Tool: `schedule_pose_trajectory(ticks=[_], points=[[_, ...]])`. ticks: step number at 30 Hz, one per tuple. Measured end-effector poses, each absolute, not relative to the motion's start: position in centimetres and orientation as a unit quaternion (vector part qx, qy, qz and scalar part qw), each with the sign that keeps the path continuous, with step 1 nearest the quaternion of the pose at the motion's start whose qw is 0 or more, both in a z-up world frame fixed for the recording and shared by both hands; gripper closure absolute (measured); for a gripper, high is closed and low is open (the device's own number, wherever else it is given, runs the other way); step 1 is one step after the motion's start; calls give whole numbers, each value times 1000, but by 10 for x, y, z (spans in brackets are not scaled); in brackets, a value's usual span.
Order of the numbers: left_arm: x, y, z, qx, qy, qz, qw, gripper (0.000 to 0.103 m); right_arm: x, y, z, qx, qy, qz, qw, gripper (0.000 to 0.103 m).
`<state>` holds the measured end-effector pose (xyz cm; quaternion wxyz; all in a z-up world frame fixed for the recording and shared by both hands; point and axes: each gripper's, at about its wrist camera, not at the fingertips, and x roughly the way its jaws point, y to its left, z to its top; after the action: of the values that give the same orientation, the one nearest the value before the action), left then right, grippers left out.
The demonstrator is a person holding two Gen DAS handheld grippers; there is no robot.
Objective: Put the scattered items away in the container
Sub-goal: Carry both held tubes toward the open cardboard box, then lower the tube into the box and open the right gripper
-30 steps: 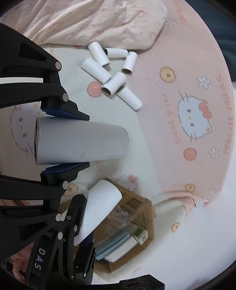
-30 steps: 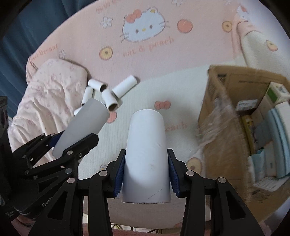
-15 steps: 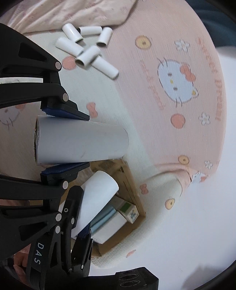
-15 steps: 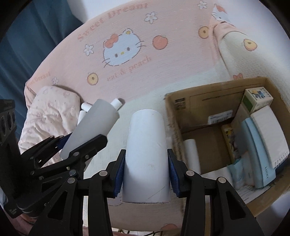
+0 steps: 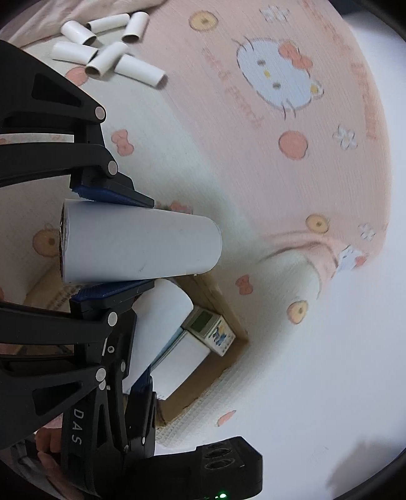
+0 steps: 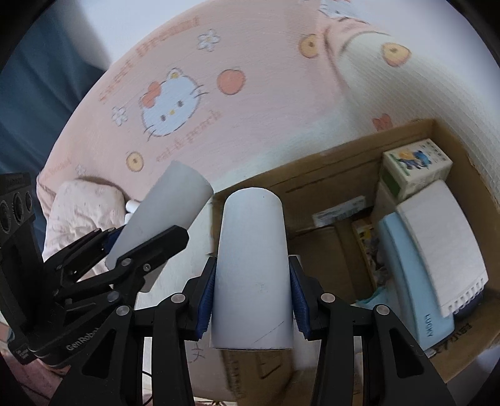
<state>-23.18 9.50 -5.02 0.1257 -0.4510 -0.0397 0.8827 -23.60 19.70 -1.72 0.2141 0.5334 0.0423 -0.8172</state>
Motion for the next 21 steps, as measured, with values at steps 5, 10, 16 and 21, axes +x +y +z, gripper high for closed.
schedule_pose_trajectory(ticks=[5,10,16,21], points=[[-253,106,-58,-477,-60,862,160,56,-251,221,-25,553,45,-809,192,62],[-265,109,-68,-491,-69,853,164,56,-266,231,-48,583,72,-792,165,62],[-269,107,-71,-490,-60,854,167,56,-287,224,-88,627,93,-757,158,62],[-272,110,-68,-480,-40,861,164,56,-305,215,-119,657,109,-732,144,62]])
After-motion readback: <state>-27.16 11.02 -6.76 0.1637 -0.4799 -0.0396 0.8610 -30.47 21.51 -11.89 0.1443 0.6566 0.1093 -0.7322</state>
